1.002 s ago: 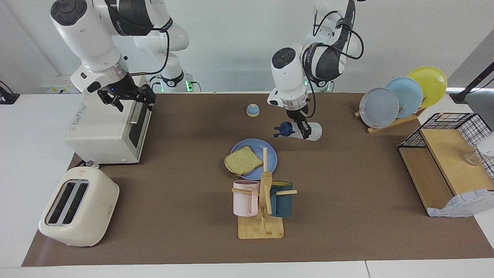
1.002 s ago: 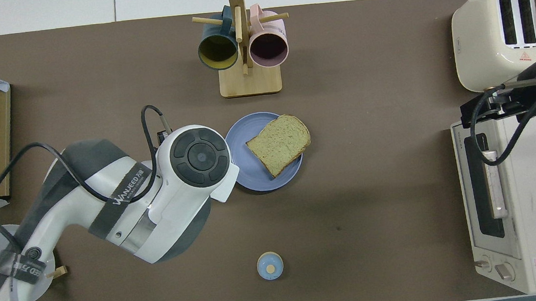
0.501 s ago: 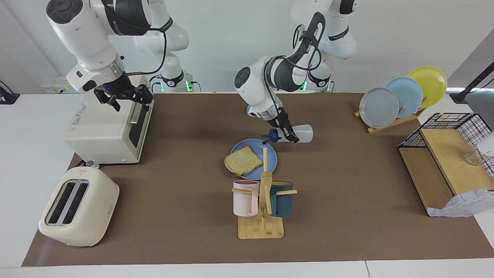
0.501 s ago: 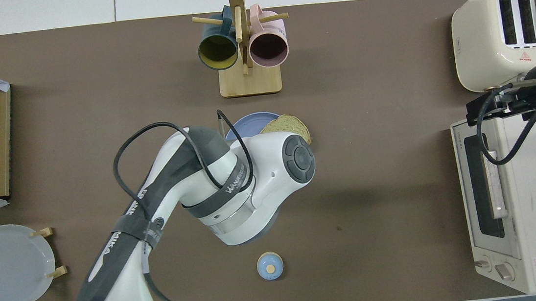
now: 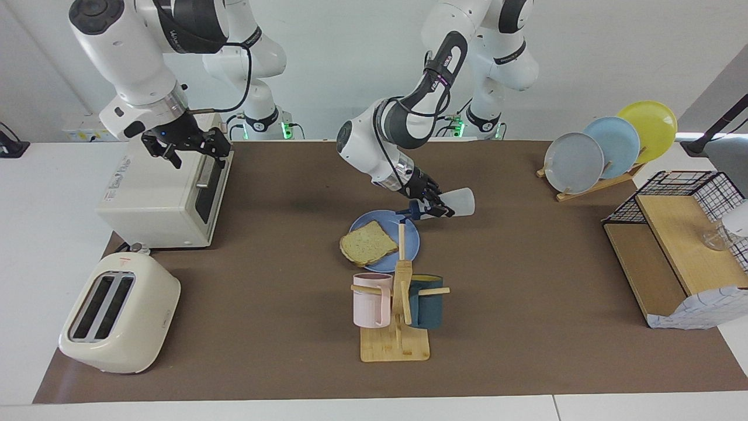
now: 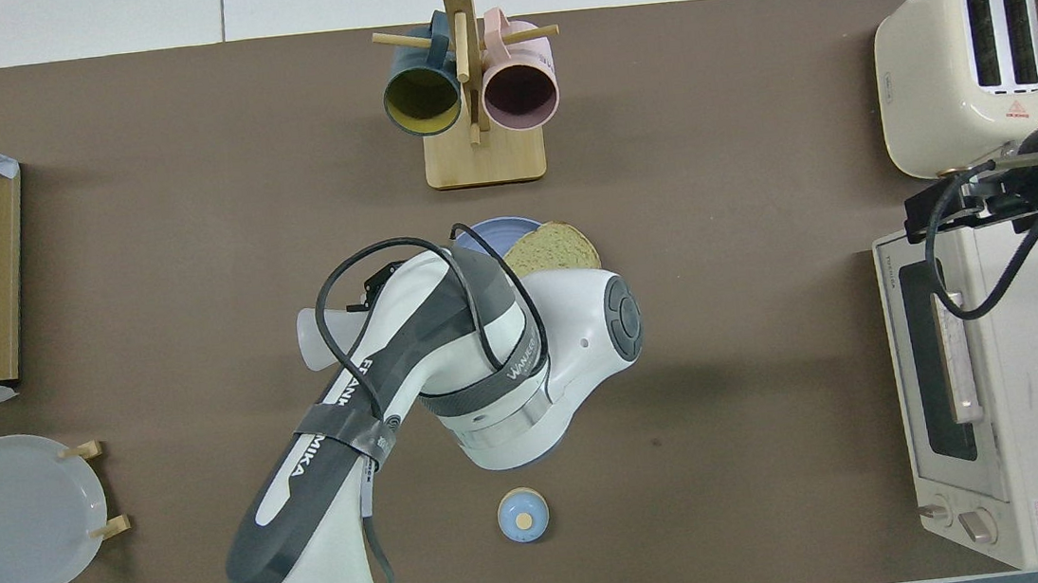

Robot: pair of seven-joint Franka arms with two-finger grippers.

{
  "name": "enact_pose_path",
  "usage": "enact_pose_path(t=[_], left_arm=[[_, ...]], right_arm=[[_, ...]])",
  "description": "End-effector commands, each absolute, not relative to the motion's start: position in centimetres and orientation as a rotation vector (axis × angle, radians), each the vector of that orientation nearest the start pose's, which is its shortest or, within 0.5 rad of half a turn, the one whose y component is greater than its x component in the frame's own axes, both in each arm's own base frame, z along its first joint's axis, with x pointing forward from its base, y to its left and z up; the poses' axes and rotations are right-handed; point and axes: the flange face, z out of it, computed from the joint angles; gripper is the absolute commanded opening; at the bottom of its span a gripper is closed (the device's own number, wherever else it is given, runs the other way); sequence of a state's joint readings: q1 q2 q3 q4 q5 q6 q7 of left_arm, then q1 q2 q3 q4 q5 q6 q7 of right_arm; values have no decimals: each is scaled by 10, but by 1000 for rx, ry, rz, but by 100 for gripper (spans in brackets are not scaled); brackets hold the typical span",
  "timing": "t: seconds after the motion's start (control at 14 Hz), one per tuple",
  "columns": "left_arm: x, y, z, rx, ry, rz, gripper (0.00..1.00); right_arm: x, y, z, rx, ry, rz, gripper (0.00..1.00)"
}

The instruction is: Put bread on plate and add seasoning

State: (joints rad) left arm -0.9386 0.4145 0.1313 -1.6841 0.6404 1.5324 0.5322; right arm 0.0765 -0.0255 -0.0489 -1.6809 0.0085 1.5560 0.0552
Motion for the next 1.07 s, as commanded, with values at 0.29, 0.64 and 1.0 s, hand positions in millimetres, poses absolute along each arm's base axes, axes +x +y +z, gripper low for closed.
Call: enact_pose_path(t=[0.29, 0.64, 1.0], left_arm=[[489, -414, 314, -1531, 1384, 686, 0], [492, -408, 300, -1438, 1291, 747, 0], [472, -438, 305, -1349, 1305, 671, 0]], right_arm=[[535, 13, 586, -3136, 24, 140, 100], [535, 13, 586, -3136, 24, 140, 100], [535, 13, 586, -3136, 24, 140, 100]])
